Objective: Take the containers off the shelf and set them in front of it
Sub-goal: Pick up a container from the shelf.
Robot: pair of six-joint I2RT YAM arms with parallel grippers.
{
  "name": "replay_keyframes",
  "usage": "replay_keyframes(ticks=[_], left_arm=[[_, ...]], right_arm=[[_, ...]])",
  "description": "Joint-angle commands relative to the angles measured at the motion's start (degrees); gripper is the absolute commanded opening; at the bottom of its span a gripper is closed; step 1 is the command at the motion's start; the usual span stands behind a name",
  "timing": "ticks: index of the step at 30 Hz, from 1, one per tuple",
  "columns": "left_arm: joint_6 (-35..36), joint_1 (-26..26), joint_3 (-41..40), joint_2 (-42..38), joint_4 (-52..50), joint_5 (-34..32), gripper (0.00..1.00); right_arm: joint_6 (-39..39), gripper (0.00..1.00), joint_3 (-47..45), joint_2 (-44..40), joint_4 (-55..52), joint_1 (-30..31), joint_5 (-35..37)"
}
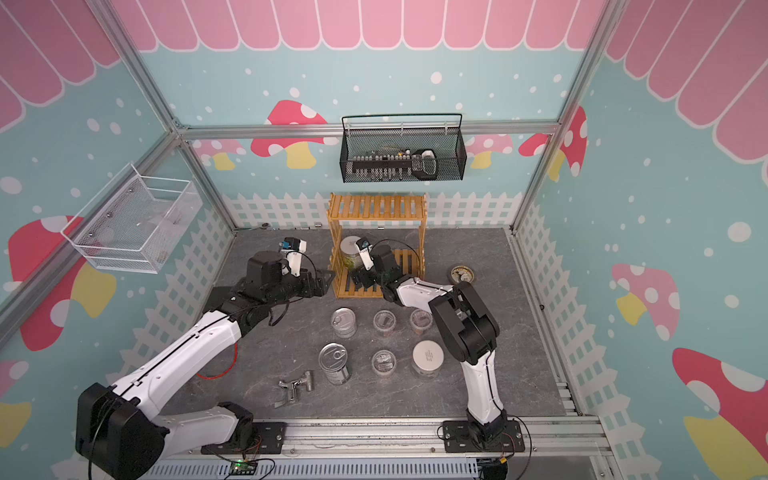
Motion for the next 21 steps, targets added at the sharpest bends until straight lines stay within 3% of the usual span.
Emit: replay_keyframes(ticks=[1,21], left_arm=[[0.26,0.47,-0.39,-1.15,-0.74,0.38,0.99],[-0.17,0.43,-0.74,-1.50,-1.65,1.02,0.99]], right_arm=[[-0.61,0.99,3.40,2.75,1.18,-0.67,0.12],[-2.56,0.98,21.11,16.23,2.03,-2.50,-9.28]])
